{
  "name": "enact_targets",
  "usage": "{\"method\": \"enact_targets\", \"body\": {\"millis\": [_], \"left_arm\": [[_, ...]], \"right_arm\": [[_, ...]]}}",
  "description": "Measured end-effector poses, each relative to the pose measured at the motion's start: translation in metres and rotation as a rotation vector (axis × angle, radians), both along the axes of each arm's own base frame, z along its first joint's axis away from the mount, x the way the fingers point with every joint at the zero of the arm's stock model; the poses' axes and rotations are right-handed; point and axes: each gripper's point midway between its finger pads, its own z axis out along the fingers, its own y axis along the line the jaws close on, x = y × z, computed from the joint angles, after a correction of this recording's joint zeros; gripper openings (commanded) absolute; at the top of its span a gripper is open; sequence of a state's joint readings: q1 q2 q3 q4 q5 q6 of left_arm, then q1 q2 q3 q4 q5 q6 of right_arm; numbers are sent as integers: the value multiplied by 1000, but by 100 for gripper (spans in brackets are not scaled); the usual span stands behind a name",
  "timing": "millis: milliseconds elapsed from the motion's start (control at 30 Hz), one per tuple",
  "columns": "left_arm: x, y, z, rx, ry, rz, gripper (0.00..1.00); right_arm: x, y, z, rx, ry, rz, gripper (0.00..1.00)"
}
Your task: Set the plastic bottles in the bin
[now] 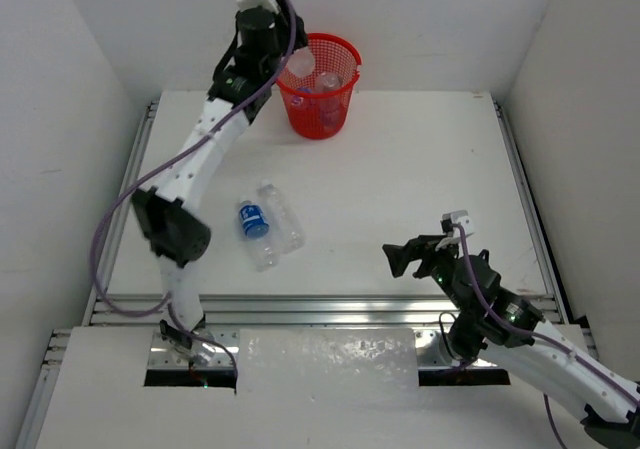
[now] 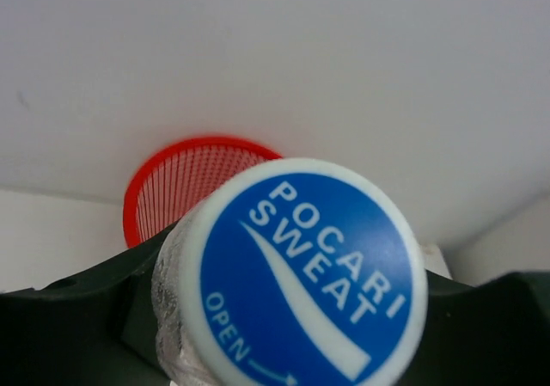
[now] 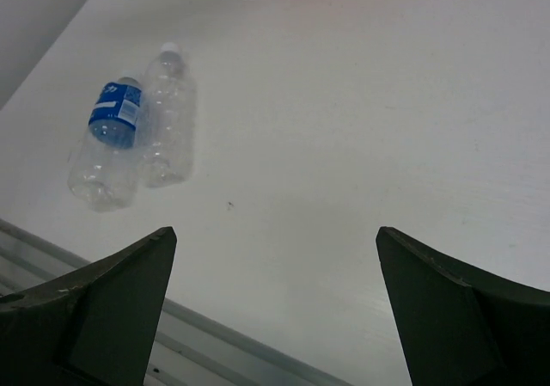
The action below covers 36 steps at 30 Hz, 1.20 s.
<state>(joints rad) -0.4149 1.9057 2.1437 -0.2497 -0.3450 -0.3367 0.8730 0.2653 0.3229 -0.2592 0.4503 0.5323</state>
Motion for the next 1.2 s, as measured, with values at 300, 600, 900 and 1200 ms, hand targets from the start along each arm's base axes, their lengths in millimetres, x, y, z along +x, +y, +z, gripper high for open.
{"method": "enact_targets", "body": {"millis": [300,600,900,1200], "left_arm": [[117,-2,-105,154,-9,17,97],[152,29,-109,102,-95,24,100],[70,62,21,55,-169,92,100],[-201,122,0,-135,-59,48,100]], "right_arm": [[-17,2,-35,-39,108,61,99],[-27,16,-53,-49,171,143,99],[-23,38,-86,-134,288,198,99],[25,110,-83,-298,380,296,99]]}}
